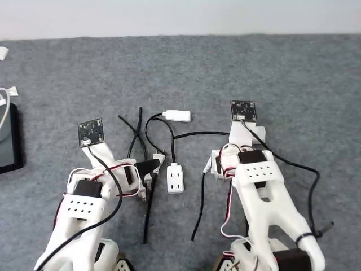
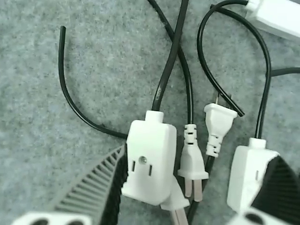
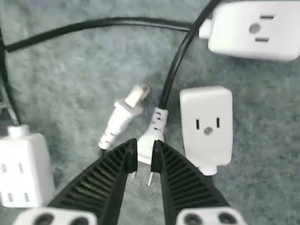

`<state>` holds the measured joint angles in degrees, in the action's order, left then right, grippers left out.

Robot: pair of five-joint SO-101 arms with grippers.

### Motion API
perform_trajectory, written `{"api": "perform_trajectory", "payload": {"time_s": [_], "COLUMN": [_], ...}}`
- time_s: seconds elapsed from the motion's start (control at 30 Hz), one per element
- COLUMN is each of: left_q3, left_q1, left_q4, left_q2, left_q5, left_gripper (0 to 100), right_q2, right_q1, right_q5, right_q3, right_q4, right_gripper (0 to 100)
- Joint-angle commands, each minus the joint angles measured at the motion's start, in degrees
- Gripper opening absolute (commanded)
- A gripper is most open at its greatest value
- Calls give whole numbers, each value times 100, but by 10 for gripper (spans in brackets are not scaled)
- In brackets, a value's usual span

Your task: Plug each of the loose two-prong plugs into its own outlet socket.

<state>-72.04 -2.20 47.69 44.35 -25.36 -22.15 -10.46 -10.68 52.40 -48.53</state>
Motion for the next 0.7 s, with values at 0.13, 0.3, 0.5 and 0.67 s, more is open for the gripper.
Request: {"api": "perform_trajectory", "payload": {"time_s": [0.13,0.3,0.5,0.67], "left_q3": [22,22,22,22], "left_q1": [-44,-44,-44,-44], "left_q4": [-167,-167,-167,-167], "left_q2": [62,62,62,62], "left_q5": [62,62,62,62], "left_gripper": [415,415,415,415], "right_q2": [954,1367,1587,1587], "right_q1": [31,48,75,233], "right_q5": [88,88,519,668], "right_q3": [-967,-1248,-1363,-1451], "right_q4": [-189,-207,-198,-242], "right_gripper": [73,73,73,71]}}
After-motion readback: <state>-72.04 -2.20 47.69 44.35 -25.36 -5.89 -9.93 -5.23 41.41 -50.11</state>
